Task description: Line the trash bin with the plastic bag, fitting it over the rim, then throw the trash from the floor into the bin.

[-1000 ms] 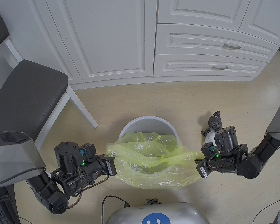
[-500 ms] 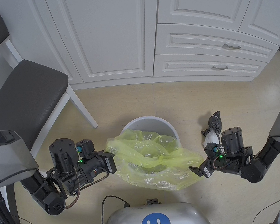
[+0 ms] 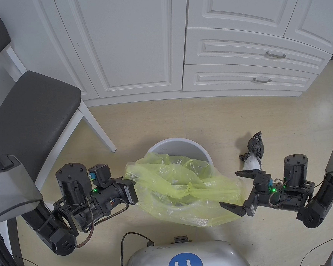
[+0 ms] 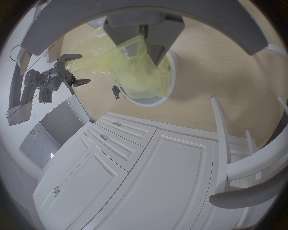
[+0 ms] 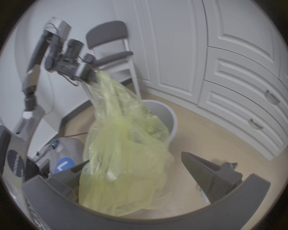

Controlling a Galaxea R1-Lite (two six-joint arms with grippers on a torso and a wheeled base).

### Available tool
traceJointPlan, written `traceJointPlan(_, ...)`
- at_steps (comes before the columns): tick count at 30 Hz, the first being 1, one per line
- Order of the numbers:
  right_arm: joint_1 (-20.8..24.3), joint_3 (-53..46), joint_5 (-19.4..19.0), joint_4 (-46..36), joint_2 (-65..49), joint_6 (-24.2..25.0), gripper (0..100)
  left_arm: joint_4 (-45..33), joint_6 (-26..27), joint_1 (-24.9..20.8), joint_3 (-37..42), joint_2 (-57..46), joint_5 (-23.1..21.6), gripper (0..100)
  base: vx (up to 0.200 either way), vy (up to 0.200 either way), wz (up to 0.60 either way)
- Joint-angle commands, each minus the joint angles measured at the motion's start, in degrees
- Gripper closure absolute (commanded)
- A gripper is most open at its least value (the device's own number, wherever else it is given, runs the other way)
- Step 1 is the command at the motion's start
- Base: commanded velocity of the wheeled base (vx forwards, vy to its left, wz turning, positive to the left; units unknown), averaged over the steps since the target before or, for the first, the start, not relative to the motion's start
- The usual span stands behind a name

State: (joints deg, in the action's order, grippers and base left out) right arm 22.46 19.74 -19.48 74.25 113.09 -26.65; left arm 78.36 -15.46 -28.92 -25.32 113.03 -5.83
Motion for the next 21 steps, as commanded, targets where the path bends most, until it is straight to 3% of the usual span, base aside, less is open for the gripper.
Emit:
traceJointPlan(1, -5.9, -1.6, -11.0, 3.3, 2.7, -0.3, 0, -0.3, -0.5, 0.4, -0.5, 1.8, -0.1, 100, 0.0, 0.0, 0.0)
traceJointPlan(2, -6.1, -1.5, -11.4, 3.3, 2.7, -0.2, 0, -0.3, -0.5, 0.4, -0.5, 1.8, -0.1, 100, 0.0, 0.0, 0.0)
traceJointPlan(3, -8.7, -0.7, -17.1, 3.4, 4.6, -0.2, 0, -0.2, -1.1, 1.0, -1.0, 3.3, -0.1, 100, 0.0, 0.0, 0.0)
traceJointPlan(5, -11.5, -0.1, -25.0, 4.8, 6.8, -0.2, 0, -0.2, -1.2, 1.8, -1.3, 4.8, -0.1, 100, 0.0, 0.0, 0.0)
traceJointPlan(6, -11.6, -0.1, -25.6, 5.0, 7.1, -0.2, 0, -0.2, -1.3, 1.8, -1.3, 4.9, -0.1, 100, 0.0, 0.0, 0.0)
traceJointPlan(7, -13.8, 0.4, -31.6, 7.1, 9.0, 0.4, 0, -0.2, -1.2, 2.5, -1.7, 5.9, -0.1, 100, 0.0, 0.0, 0.0)
traceJointPlan(8, -14.5, 0.7, -34.0, 8.3, 9.8, 1.2, 0, -0.2, -1.2, 2.9, -1.8, 6.2, -0.1, 100, 0.0, 0.0, 0.0)
traceJointPlan(13, -16.1, 1.0, -35.8, 13.5, 11.9, 8.3, 0, -0.5, -1.2, 4.7, -2.7, 7.5, -0.2, 100, 0.0, 0.0, 0.0)
traceJointPlan(21, -16.2, 1.1, -35.8, 15.7, 14.7, 10.4, 0, -0.6, -1.2, 6.3, -3.9, 8.4, -0.3, 100, 0.0, 0.0, 0.0)
